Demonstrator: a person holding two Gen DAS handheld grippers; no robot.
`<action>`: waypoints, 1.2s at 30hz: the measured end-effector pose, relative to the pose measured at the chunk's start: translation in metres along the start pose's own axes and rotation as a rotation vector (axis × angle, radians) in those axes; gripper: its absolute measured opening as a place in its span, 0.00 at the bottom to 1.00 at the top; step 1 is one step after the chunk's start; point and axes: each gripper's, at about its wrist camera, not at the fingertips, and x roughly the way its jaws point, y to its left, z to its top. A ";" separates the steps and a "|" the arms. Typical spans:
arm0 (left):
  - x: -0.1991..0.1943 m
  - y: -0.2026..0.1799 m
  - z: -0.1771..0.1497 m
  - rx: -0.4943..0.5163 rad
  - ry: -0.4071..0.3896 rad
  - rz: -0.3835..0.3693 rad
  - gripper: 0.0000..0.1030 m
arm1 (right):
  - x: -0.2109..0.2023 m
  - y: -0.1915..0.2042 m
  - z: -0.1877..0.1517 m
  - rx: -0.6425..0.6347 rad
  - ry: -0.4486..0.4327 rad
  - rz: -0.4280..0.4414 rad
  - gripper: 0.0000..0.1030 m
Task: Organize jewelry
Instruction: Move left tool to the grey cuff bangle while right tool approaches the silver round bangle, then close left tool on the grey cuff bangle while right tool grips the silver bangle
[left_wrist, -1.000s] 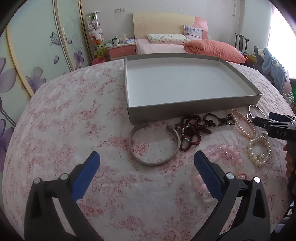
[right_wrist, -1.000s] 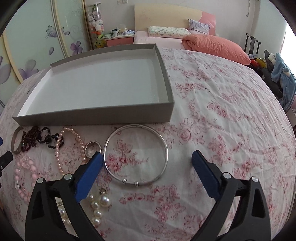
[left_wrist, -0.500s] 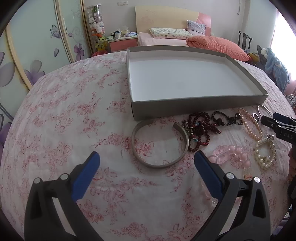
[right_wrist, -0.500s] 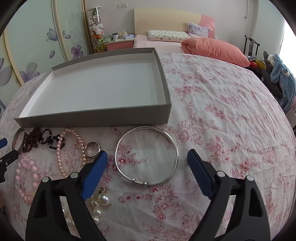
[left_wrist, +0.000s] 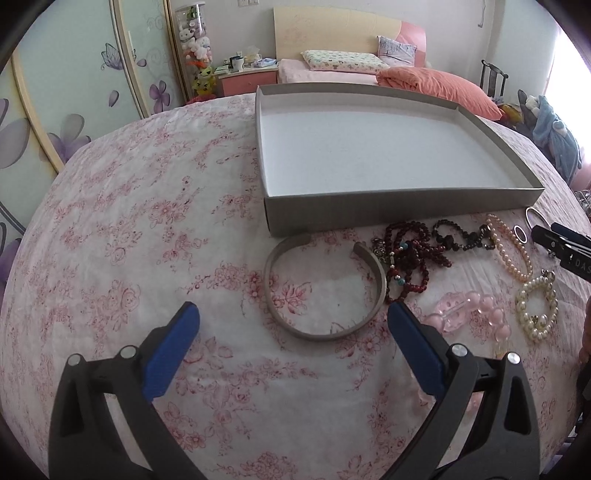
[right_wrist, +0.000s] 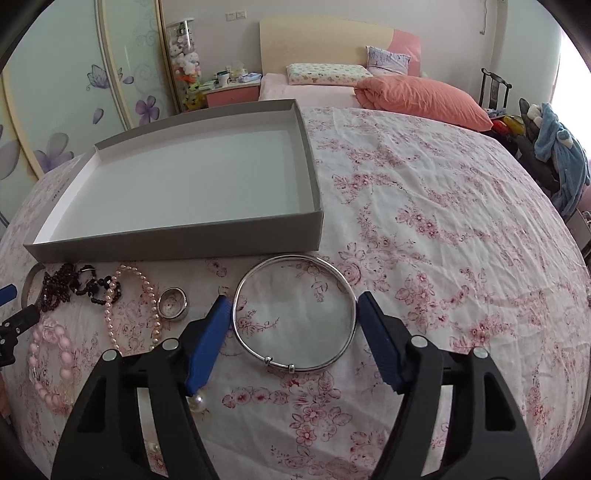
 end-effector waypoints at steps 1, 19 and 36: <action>0.002 0.000 0.001 0.001 0.007 -0.001 0.96 | 0.000 0.000 0.000 0.000 0.000 0.000 0.68; 0.004 -0.011 0.013 0.005 -0.034 -0.020 0.64 | 0.000 0.000 -0.001 0.001 -0.001 0.001 0.68; -0.013 0.003 0.002 -0.037 -0.063 -0.021 0.64 | -0.012 -0.001 -0.007 0.004 -0.036 0.014 0.68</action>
